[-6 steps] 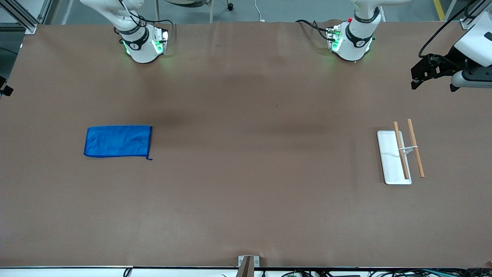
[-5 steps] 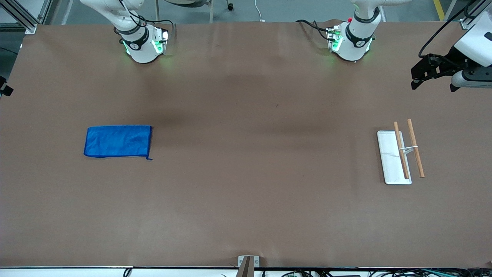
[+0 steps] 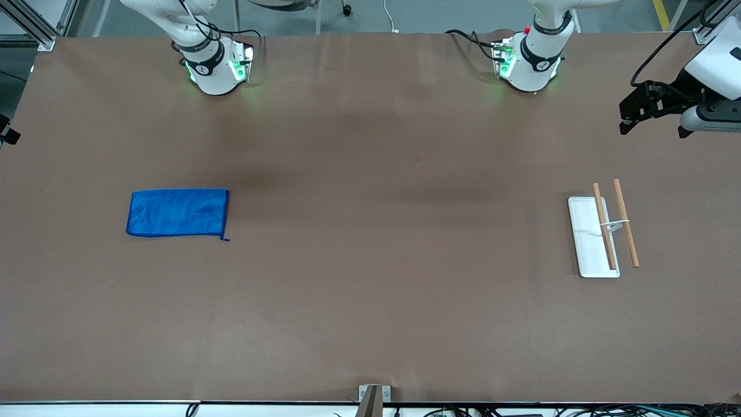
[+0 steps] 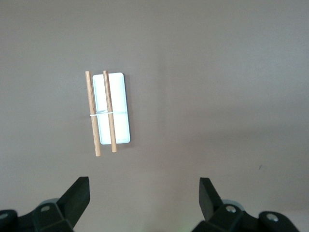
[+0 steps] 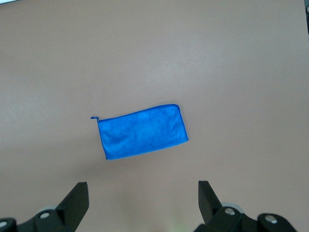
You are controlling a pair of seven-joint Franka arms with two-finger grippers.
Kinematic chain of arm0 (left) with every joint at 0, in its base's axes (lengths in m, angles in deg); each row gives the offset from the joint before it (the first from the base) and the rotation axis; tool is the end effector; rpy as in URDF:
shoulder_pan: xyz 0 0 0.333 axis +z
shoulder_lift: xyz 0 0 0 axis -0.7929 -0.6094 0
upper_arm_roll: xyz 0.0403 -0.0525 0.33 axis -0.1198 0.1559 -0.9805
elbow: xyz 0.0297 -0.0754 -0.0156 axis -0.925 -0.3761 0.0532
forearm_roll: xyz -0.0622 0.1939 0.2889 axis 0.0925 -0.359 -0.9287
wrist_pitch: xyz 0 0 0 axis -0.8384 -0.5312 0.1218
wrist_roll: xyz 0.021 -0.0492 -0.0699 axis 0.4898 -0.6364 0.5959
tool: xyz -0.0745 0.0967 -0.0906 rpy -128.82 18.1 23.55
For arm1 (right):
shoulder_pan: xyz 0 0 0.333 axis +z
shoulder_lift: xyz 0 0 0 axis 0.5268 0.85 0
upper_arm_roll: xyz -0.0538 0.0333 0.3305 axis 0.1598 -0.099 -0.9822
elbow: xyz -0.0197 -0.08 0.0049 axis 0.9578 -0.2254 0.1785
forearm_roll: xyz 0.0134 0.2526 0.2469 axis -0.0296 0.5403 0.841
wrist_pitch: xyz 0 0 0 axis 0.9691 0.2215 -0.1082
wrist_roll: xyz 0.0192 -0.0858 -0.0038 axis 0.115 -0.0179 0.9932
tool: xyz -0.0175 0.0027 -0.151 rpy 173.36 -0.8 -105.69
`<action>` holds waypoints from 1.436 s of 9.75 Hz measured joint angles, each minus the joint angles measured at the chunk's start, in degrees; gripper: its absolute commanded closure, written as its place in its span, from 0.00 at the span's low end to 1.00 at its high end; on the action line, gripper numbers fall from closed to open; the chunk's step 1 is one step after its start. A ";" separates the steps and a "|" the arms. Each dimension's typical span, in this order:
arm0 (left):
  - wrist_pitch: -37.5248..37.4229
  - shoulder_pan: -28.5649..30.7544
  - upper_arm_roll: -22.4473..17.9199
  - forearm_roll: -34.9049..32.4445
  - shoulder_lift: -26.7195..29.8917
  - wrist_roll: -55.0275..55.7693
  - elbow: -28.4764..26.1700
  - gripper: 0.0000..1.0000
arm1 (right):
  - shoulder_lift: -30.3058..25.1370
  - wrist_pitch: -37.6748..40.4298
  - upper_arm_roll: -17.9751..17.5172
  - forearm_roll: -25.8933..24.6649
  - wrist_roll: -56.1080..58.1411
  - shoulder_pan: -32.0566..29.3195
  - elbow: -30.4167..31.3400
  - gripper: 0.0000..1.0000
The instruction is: Right arm passes towel to left arm to hang
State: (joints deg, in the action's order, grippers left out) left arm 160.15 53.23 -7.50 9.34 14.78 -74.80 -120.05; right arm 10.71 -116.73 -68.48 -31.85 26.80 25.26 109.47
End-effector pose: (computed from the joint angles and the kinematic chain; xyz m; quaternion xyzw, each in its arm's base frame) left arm 0.4858 -0.0617 0.6425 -0.9982 0.0535 -0.0207 0.0166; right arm 0.4911 -0.0880 0.6509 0.9948 -0.1014 0.0040 0.0094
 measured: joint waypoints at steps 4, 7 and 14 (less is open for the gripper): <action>0.00 0.00 0.01 0.00 -0.07 -0.04 0.15 0.00 | 1.60 -4.49 -0.63 -0.04 2.74 1.93 8.24 0.01; 0.00 -0.01 0.03 0.00 -0.12 -0.04 0.16 0.00 | 4.29 -26.56 -0.49 -0.18 4.18 2.30 26.94 0.02; 0.00 0.00 0.08 0.00 -0.15 -0.05 0.21 0.00 | 16.30 -63.41 0.24 -0.27 12.90 -1.09 51.02 0.13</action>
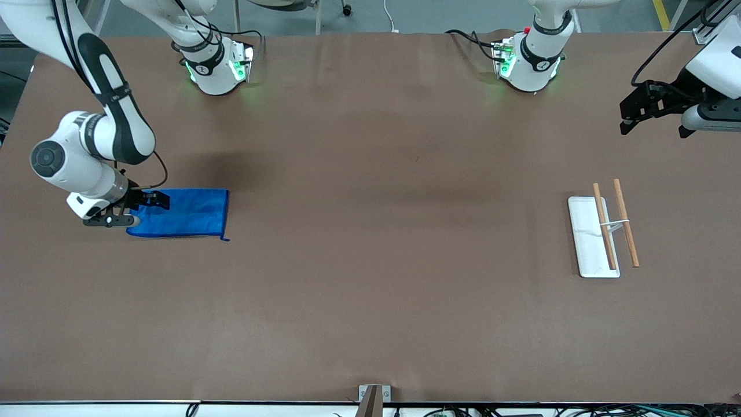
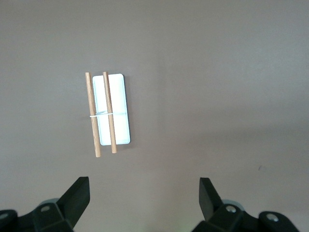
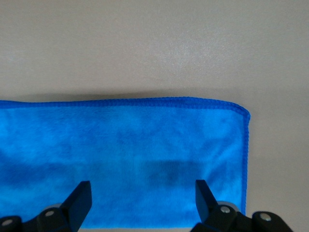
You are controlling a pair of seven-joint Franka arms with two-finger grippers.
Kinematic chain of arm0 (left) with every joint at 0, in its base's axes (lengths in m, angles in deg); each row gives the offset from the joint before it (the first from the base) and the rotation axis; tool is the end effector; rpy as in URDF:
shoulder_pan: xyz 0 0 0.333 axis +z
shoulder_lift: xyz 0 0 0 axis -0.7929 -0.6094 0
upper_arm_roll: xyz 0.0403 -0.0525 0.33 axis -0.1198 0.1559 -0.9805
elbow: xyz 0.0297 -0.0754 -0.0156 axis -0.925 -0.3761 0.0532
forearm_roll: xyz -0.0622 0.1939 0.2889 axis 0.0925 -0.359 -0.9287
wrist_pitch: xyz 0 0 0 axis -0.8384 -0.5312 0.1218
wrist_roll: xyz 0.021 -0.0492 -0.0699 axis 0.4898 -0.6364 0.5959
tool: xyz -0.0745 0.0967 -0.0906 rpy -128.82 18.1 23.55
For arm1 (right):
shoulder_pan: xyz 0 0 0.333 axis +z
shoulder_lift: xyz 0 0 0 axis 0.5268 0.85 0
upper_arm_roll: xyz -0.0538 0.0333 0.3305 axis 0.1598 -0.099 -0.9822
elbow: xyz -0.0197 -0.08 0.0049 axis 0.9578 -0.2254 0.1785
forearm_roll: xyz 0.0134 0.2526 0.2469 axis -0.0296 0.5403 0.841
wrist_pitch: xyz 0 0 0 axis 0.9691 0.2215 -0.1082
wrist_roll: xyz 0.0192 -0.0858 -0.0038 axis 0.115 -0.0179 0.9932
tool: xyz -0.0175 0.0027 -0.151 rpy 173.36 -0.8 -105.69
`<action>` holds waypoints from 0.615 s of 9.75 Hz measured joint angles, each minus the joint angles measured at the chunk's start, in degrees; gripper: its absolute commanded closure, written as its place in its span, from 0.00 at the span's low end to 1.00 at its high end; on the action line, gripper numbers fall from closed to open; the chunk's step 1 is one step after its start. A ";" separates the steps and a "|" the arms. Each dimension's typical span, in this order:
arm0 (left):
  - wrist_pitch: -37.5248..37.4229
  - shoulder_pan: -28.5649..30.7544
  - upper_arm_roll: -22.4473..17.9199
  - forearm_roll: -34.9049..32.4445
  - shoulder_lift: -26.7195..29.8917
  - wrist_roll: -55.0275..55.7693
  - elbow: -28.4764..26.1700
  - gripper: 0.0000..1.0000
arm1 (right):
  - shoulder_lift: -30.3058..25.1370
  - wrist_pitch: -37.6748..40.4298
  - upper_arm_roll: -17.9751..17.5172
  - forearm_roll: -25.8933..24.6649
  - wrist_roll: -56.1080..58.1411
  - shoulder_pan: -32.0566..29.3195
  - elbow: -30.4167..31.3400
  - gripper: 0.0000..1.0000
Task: Right arm passes towel to left arm to hang
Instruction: 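Lower the right gripper onto the blue towel's edge and grasp it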
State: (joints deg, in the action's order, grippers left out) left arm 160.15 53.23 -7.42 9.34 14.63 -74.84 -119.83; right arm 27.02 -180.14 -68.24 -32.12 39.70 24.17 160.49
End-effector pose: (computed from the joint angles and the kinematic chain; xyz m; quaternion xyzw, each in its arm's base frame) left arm 0.4867 -0.0624 0.6429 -0.9982 0.0545 -0.0213 0.0164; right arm 0.4909 -0.0977 0.2251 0.9994 0.0114 -0.0317 0.0089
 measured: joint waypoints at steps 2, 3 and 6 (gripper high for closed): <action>0.00 0.00 0.00 0.00 -0.01 0.00 0.00 0.00 | 1.70 -2.84 -0.08 0.00 0.17 0.01 0.39 0.15; 0.00 0.00 0.00 0.00 -0.01 0.00 0.00 0.00 | 2.17 -4.63 -0.08 0.00 0.21 0.01 0.50 0.15; 0.00 0.00 0.00 0.00 -0.01 0.00 0.00 0.00 | 3.69 -7.70 -0.09 0.00 0.28 0.01 0.60 0.25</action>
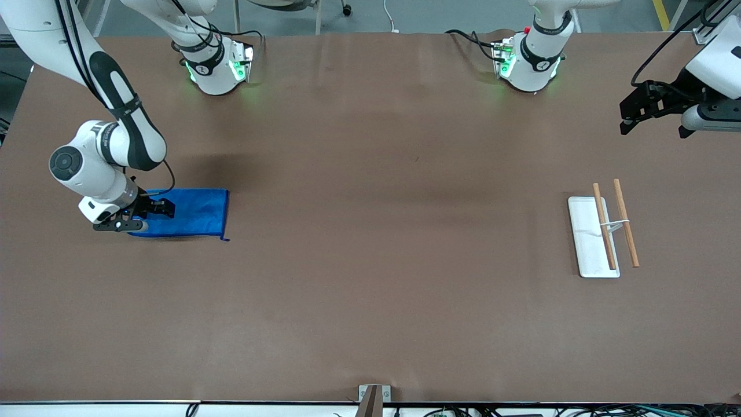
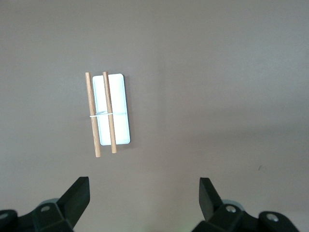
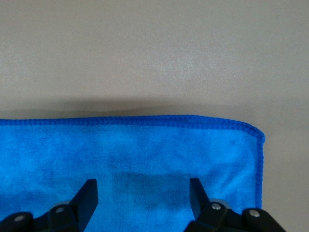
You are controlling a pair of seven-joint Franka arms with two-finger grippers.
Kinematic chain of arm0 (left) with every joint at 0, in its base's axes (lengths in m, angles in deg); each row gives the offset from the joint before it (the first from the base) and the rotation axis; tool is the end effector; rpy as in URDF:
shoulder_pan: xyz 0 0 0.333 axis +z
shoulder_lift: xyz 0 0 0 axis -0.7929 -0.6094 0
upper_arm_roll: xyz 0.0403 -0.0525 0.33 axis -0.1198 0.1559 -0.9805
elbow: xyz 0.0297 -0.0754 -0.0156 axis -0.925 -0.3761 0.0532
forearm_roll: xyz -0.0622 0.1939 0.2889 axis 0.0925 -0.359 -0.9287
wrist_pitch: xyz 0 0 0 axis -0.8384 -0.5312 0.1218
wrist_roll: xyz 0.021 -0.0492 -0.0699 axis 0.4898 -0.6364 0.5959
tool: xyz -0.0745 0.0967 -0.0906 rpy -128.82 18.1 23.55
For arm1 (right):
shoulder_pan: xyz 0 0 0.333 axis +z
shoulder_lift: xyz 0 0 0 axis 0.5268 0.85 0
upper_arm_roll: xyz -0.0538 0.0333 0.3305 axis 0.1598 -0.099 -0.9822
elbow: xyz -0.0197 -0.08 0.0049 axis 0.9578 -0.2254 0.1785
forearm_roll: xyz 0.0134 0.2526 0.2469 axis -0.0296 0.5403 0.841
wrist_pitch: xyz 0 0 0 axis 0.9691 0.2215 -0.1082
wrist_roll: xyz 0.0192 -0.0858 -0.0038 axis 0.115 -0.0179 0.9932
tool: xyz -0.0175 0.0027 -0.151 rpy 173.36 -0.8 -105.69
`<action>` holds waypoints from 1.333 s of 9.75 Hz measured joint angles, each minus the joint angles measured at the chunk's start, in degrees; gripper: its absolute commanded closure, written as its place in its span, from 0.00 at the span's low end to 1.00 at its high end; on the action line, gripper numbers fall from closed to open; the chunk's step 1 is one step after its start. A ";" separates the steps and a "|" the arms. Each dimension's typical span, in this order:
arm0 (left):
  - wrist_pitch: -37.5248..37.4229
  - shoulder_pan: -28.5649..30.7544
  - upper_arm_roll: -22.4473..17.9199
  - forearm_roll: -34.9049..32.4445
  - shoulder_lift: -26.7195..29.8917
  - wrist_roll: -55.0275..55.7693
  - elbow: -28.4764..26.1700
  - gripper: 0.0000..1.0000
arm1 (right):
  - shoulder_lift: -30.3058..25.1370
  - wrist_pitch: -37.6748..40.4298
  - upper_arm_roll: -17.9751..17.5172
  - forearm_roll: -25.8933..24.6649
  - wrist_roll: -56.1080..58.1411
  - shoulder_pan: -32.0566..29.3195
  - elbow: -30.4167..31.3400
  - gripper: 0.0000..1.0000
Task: Right arm passes towel to left arm to hang
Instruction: 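Lower the right gripper onto the blue towel's edge and grasp it, then lift the towel with the right gripper while the left gripper approaches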
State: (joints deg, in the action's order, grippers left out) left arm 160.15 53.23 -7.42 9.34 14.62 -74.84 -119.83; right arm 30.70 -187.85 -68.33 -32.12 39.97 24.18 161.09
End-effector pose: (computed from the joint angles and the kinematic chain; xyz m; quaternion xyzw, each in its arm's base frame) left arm 0.4867 -0.0624 0.6428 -0.9982 0.0545 -0.0212 0.0164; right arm 0.4997 -0.0982 0.2006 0.9998 0.0160 -0.0024 0.0153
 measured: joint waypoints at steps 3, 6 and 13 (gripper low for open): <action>0.00 0.00 0.00 0.00 0.00 0.00 0.00 0.00 | 1.00 -0.80 -0.12 0.00 0.00 0.08 0.33 0.80; 0.00 0.00 0.00 0.00 0.00 0.00 0.00 0.00 | 1.26 -1.20 -0.15 0.23 -0.08 0.08 0.84 1.00; 0.00 0.01 0.00 0.00 -0.02 0.00 0.00 0.00 | -8.90 27.14 -0.60 0.26 -3.44 2.00 -9.11 1.00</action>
State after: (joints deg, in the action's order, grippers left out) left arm 160.15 53.24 -7.41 9.34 14.60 -74.84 -119.83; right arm 21.81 -160.71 -68.93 -31.86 36.54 26.19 151.98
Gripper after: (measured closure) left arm 0.000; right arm 0.978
